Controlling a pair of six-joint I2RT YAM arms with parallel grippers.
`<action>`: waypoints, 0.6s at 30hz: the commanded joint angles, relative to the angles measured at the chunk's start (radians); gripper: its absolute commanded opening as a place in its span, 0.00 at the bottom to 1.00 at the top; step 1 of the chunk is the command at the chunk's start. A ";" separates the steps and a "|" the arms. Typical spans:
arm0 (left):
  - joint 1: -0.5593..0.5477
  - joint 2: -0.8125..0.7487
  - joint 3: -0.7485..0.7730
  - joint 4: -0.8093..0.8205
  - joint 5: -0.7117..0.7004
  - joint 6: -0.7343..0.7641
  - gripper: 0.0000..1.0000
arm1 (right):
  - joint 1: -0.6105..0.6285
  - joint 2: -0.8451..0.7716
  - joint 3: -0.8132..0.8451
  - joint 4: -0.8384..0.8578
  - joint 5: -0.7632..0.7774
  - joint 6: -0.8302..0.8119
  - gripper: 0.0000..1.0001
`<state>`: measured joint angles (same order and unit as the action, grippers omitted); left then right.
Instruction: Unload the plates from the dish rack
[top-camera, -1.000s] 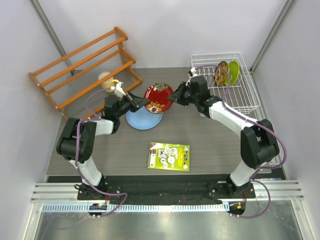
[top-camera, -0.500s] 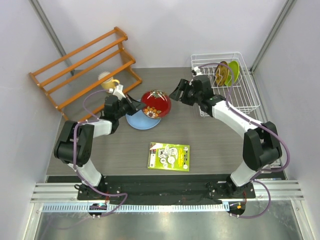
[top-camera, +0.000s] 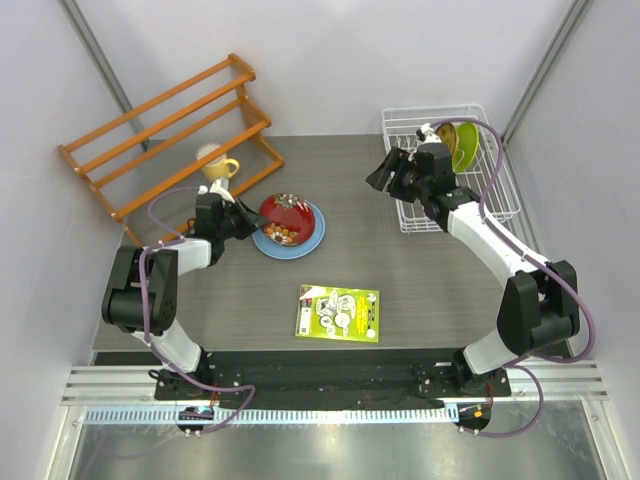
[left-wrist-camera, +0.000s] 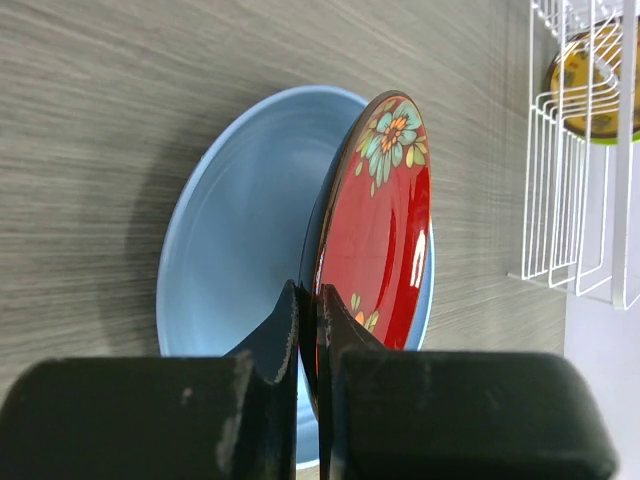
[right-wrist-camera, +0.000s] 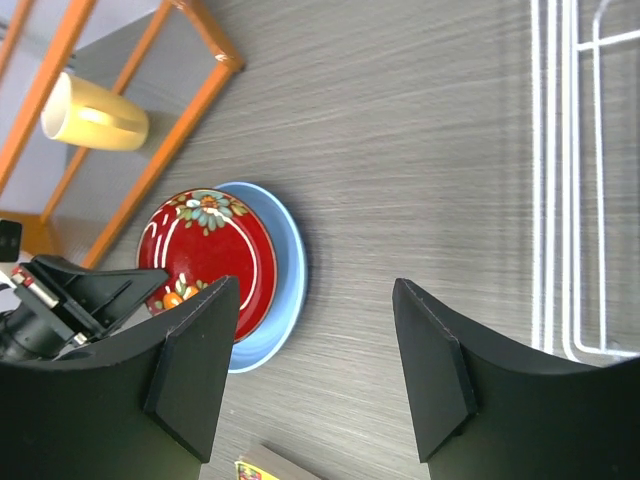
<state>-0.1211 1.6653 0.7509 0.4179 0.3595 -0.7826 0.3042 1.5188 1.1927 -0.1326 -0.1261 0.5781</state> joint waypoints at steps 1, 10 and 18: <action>0.005 -0.022 0.008 0.039 0.021 0.011 0.01 | -0.019 -0.039 -0.012 0.002 -0.003 -0.023 0.69; 0.005 0.019 0.022 0.019 0.032 0.002 0.19 | -0.042 -0.037 -0.004 -0.018 -0.003 -0.040 0.68; 0.003 0.019 0.031 -0.002 0.029 0.009 0.49 | -0.080 -0.011 0.094 -0.099 0.068 -0.119 0.69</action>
<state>-0.1211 1.6894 0.7513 0.3916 0.3687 -0.7788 0.2501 1.5188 1.1934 -0.1978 -0.1116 0.5213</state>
